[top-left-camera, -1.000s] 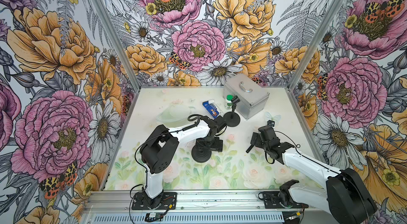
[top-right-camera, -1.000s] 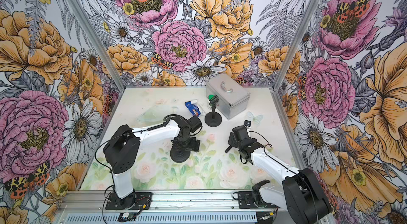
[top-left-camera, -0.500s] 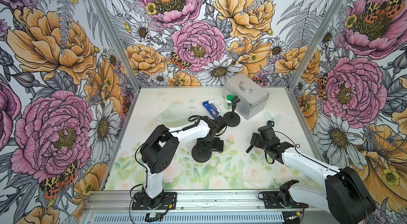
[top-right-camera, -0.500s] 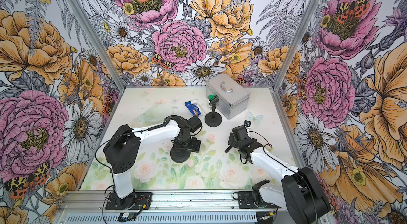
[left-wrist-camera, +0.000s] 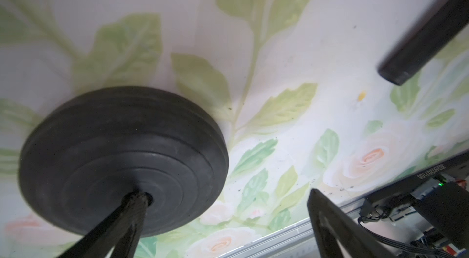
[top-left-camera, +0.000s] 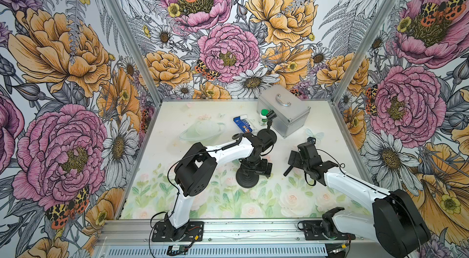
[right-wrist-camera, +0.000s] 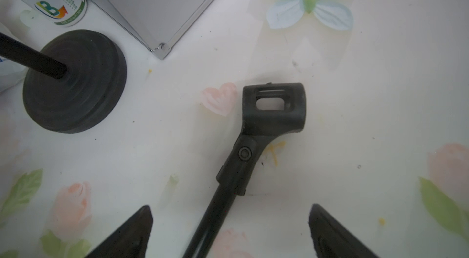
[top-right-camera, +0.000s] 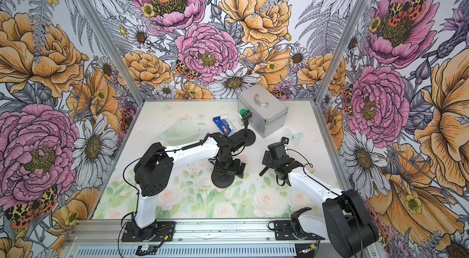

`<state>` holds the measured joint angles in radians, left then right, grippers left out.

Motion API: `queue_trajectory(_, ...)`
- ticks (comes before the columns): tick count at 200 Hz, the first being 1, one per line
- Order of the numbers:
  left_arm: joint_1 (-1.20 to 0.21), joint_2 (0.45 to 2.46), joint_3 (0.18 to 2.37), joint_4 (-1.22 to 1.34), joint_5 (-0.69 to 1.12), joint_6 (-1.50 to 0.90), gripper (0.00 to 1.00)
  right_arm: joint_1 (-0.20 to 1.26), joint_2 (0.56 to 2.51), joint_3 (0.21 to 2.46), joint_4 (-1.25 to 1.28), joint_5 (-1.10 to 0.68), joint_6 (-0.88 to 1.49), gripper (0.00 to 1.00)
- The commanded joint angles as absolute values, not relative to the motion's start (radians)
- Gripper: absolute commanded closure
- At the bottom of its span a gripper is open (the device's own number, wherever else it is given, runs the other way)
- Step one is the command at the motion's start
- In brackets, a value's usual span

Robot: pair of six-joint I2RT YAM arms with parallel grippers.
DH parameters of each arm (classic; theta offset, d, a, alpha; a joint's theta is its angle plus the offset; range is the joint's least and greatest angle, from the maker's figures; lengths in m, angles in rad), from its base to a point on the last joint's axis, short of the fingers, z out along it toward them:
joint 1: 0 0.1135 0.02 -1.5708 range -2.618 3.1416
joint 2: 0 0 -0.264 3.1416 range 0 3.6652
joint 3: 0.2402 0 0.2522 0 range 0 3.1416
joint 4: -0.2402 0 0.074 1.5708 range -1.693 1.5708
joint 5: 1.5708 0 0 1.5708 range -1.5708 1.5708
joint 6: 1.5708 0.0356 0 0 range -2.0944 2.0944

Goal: Assemble a microphone stand
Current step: Pick up the microphone stand pole from the center of the board.

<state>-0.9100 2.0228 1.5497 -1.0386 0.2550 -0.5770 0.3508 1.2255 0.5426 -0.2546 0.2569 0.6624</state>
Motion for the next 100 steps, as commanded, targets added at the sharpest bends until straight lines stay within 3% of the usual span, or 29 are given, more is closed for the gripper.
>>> queue_trajectory(1, -0.931, 2.041, 1.592, -0.982, 0.355, -0.533, 0.01, 0.317, 1.283, 0.61, -0.261, 0.14, 0.723, 0.09)
queue_trajectory(21, -0.931, 2.032, 1.597, -0.974, 0.387, -0.525, 0.01, 0.292, 1.388, 0.68, -0.311, 0.091, 0.762, 0.2)
queue_trajectory(58, -0.929, 1.949, 1.588, -0.93, 0.42, -0.49, 0.01, 0.288, 1.546, 0.817, -0.461, 0.181, 0.839, 0.32)
queue_trajectory(100, -0.913, 1.749, 1.517, -0.889, 0.228, -0.407, 0.01, 0.288, 1.59, 0.841, -0.481, 0.251, 0.902, 0.47)
